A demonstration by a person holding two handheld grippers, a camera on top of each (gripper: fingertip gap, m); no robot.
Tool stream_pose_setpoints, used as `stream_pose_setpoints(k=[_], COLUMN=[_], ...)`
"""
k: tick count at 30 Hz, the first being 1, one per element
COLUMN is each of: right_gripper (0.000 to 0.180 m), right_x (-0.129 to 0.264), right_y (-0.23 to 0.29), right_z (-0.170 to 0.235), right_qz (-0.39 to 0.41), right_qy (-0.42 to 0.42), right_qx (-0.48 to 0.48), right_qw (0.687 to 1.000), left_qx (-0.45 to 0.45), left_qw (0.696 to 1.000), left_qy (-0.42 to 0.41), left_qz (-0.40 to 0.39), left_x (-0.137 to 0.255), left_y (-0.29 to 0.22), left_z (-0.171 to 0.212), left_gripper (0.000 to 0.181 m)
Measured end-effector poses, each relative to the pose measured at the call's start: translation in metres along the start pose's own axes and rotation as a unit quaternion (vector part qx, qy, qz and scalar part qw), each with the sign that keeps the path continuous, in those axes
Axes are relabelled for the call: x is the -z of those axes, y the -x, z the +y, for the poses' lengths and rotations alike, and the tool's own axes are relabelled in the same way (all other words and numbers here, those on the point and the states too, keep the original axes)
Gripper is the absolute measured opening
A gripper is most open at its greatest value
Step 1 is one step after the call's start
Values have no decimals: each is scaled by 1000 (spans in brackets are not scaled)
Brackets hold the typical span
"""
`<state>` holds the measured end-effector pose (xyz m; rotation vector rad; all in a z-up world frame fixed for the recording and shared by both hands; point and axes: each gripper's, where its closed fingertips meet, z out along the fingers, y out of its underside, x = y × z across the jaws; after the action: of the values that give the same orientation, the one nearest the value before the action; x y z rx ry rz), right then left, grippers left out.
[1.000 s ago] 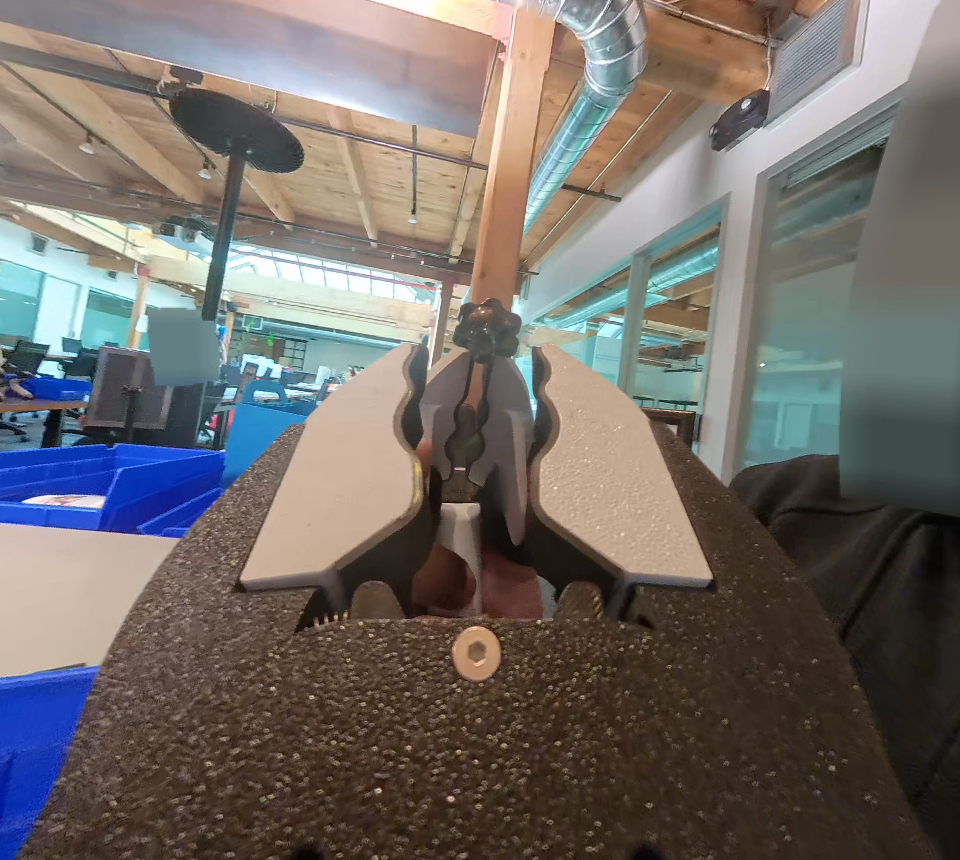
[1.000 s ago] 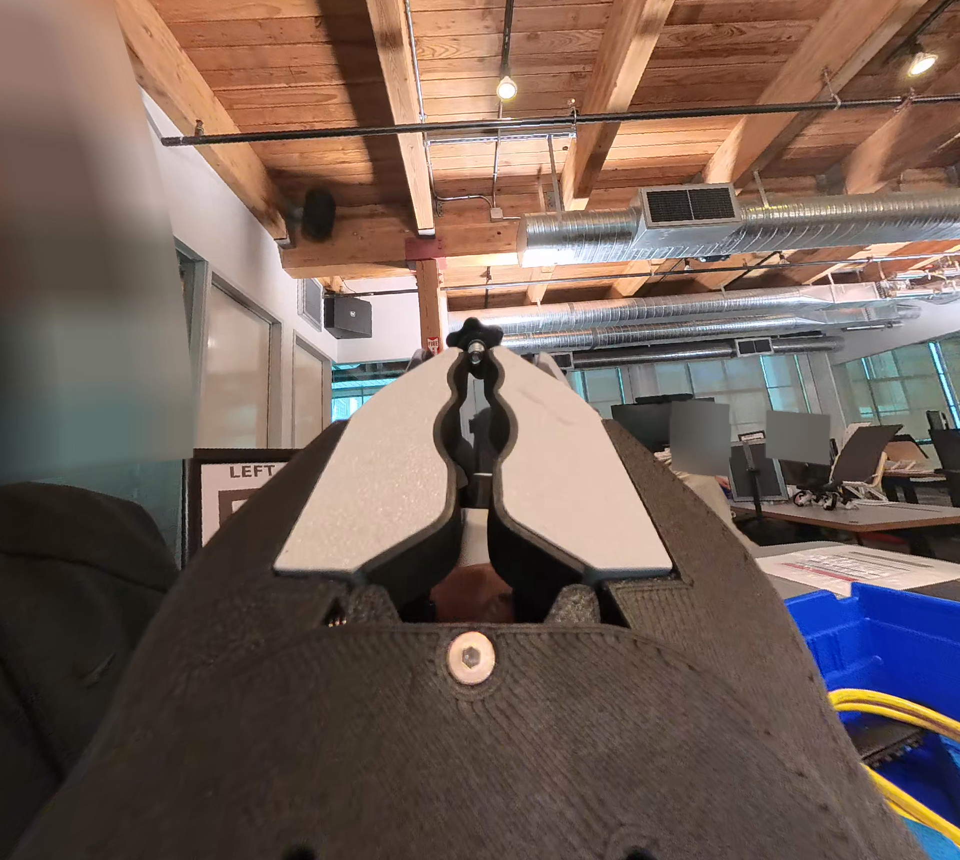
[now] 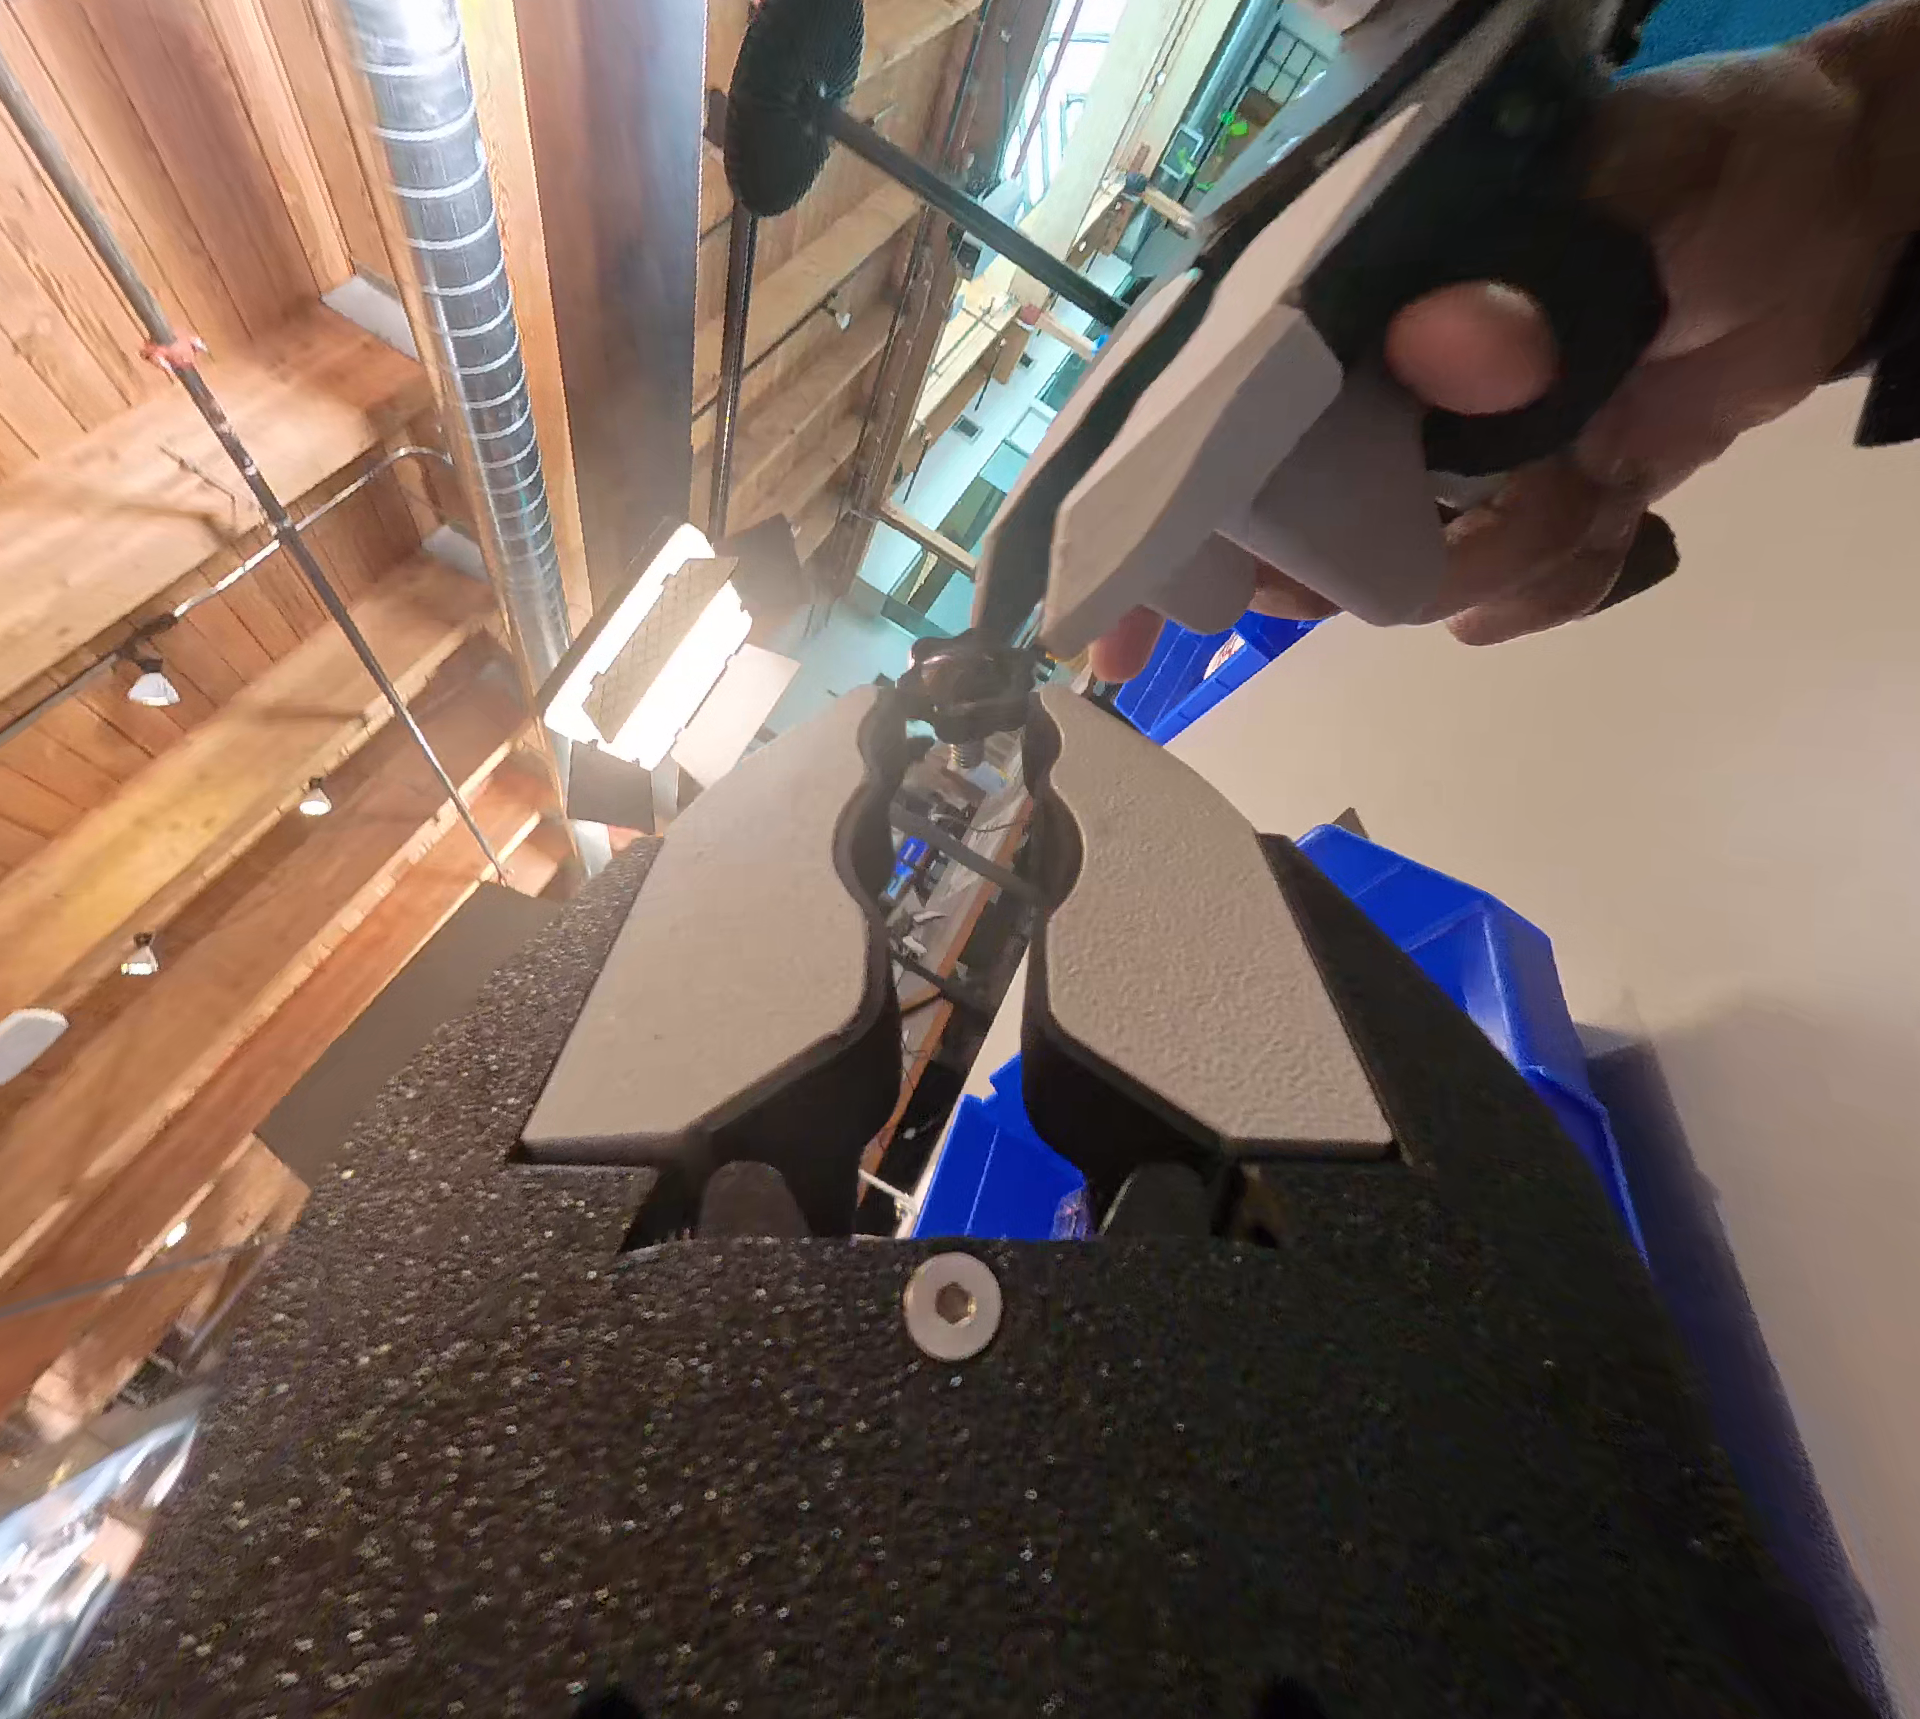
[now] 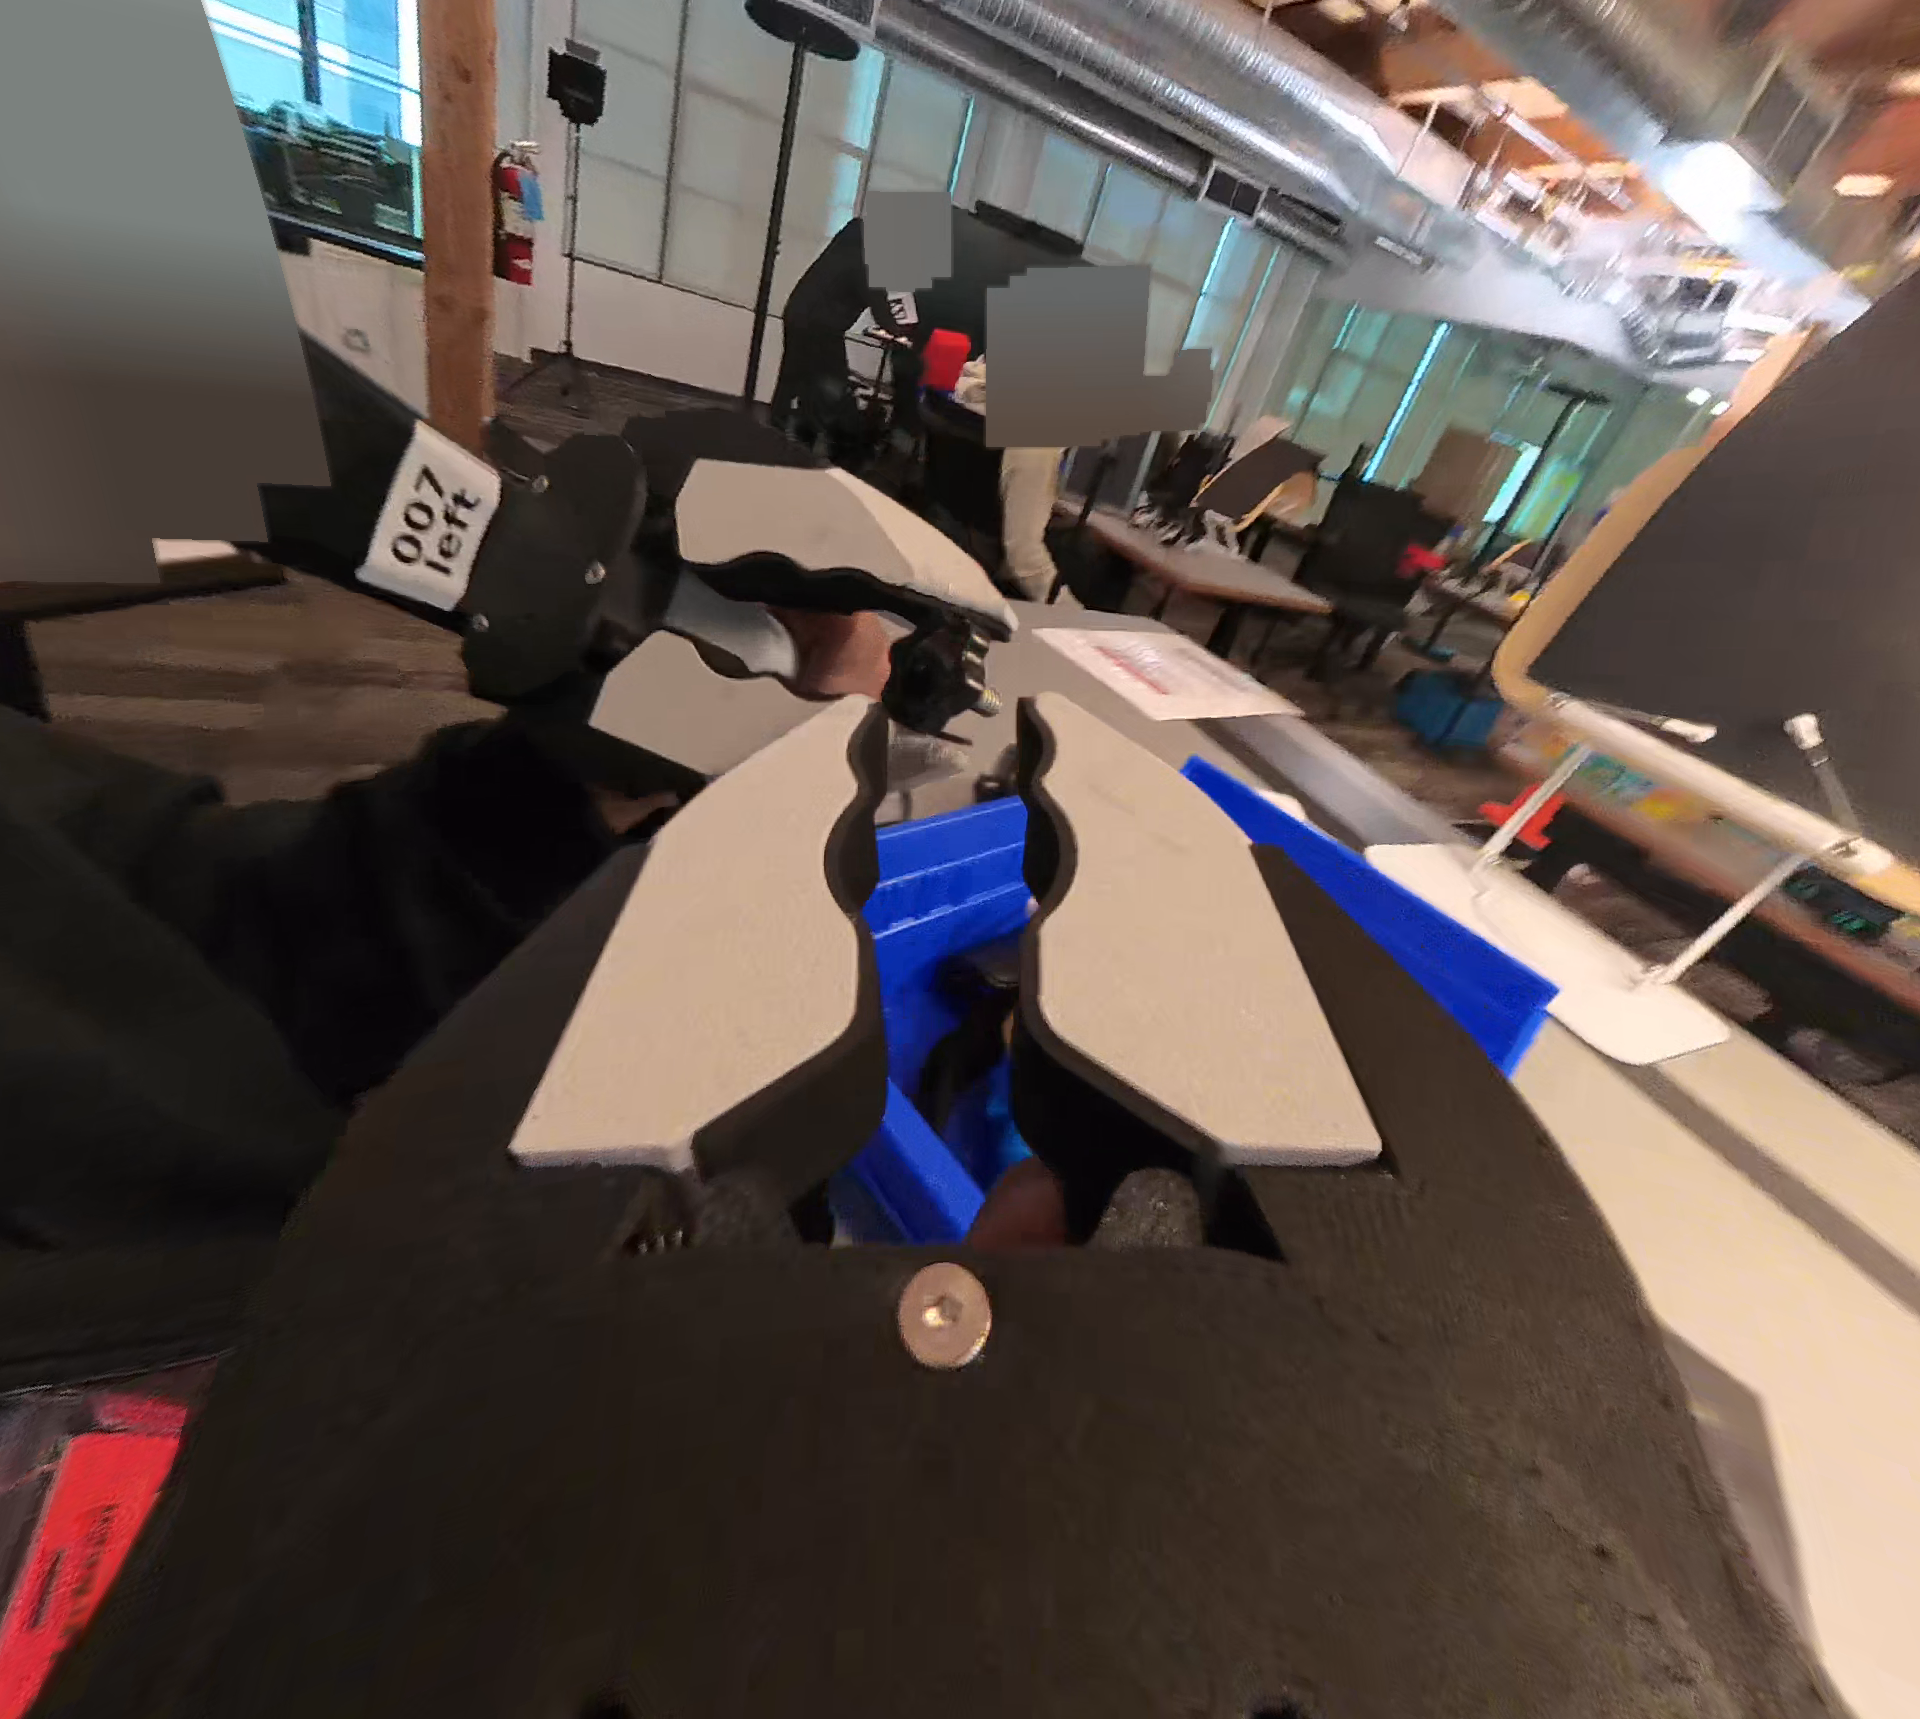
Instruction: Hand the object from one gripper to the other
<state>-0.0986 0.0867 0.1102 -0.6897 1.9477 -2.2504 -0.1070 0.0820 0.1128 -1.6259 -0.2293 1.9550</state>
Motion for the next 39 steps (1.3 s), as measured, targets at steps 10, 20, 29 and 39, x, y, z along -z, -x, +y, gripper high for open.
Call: stream_pose_setpoints(k=[10, 20, 29, 39], right_gripper=[14, 13, 13, 13], right_x=[-3, 0, 11, 11], right_y=[5, 1, 20, 28], right_z=[8, 8, 6, 6], right_qz=[-48, 8, 8, -4], right_qy=[20, -16, -63, -69], right_qx=[-87, 155, 354, 368], right_qw=[995, 988, 933, 927], left_qx=[-35, 160, 301, 239], left_qw=[999, 979, 920, 940], left_qy=[-22, -29, -114, -107], left_qz=[9, 122, 224, 221], left_x=[-2, 3, 23, 23], left_y=[-12, -22, -23, -32], left_z=[0, 9, -12, -22], left_gripper=[22, 26, 27, 10])
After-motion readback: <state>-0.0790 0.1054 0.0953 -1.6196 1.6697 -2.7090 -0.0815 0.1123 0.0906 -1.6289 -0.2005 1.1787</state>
